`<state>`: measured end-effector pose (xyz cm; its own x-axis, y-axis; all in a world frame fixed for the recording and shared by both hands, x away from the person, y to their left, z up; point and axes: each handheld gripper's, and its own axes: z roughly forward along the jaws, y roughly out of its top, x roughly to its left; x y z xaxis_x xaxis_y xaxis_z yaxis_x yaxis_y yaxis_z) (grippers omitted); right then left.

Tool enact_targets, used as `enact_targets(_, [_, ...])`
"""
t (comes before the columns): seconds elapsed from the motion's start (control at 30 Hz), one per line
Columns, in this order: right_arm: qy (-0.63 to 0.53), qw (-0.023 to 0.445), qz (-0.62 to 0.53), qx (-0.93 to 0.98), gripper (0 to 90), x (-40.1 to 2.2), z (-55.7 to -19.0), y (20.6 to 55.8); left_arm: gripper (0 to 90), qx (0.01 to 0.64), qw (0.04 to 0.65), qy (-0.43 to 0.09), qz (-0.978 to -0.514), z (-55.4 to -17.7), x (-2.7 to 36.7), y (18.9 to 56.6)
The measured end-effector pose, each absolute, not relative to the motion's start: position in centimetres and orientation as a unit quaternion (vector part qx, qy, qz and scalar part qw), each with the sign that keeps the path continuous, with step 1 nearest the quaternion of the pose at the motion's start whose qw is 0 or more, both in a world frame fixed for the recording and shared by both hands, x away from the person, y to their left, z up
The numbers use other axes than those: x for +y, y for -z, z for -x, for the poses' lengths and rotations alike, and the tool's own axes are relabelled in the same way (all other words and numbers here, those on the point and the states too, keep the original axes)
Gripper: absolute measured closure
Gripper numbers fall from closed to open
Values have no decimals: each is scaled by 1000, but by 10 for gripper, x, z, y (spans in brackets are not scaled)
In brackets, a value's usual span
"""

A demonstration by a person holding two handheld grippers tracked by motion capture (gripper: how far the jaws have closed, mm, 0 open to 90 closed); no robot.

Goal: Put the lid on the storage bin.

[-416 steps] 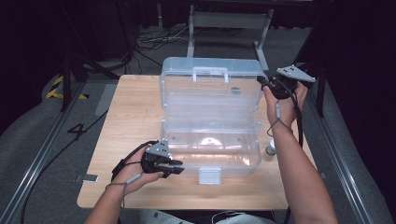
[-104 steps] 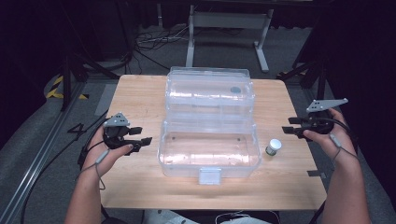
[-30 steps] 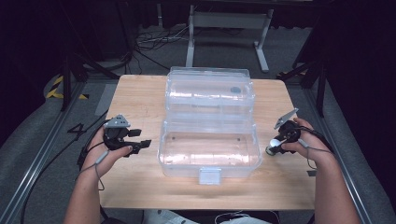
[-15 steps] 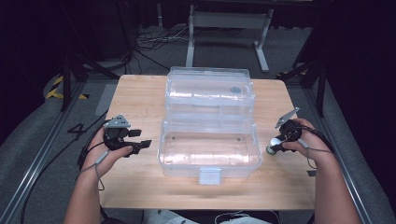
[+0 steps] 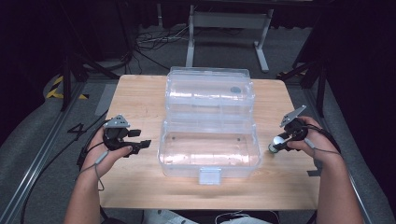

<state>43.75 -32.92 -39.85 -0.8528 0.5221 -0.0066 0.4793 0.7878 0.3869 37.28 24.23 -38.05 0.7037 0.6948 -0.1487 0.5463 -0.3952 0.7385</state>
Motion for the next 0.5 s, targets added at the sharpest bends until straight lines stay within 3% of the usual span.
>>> enact_targets(0.5, [-211,72,-249,942,505,-331,-423,370,384,382,402,-90,-827,-371,246,382])
